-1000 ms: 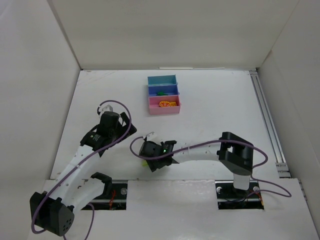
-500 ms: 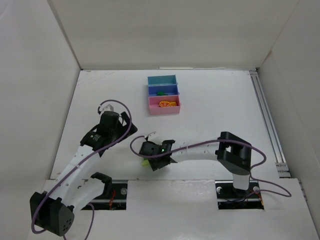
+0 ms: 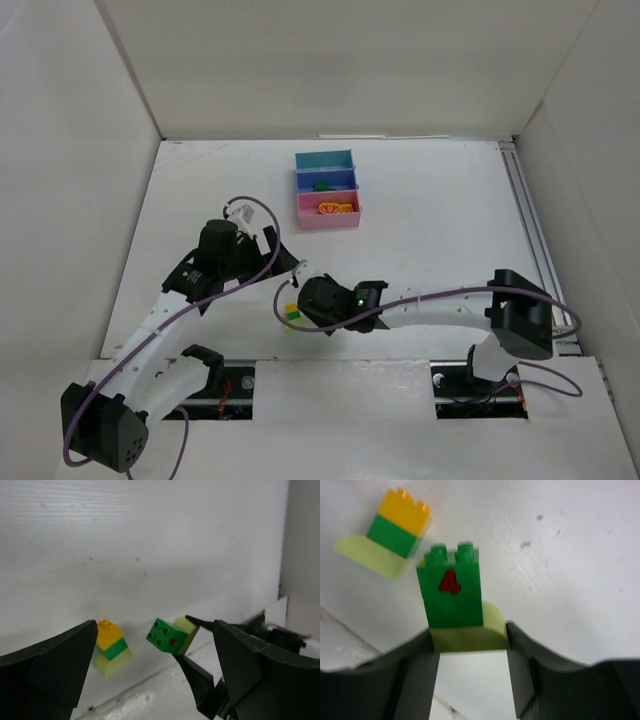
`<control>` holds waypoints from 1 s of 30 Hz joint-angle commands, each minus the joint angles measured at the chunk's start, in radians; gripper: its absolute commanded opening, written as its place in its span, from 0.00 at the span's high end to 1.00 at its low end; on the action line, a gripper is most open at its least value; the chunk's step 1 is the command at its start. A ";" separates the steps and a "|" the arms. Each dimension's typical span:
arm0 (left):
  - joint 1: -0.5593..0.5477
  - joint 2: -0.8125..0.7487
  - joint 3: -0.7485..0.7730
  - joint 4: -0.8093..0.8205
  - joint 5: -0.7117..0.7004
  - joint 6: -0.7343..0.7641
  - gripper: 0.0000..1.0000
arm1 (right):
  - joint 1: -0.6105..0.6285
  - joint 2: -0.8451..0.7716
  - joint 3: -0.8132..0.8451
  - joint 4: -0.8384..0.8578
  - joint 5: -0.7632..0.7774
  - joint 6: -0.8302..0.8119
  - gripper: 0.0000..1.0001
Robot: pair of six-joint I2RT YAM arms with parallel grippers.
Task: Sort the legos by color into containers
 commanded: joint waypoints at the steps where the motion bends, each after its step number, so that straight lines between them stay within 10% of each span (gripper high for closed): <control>1: -0.001 -0.020 -0.025 0.135 0.293 0.088 0.01 | 0.009 -0.095 -0.029 0.159 0.053 -0.272 0.82; 17: -0.001 0.084 0.000 0.439 0.676 0.012 0.01 | -0.220 -0.450 -0.111 0.285 -0.330 -0.592 0.83; 30: -0.010 0.095 0.055 0.424 0.571 0.035 0.01 | -0.231 -0.450 -0.069 0.273 -0.345 -0.603 0.81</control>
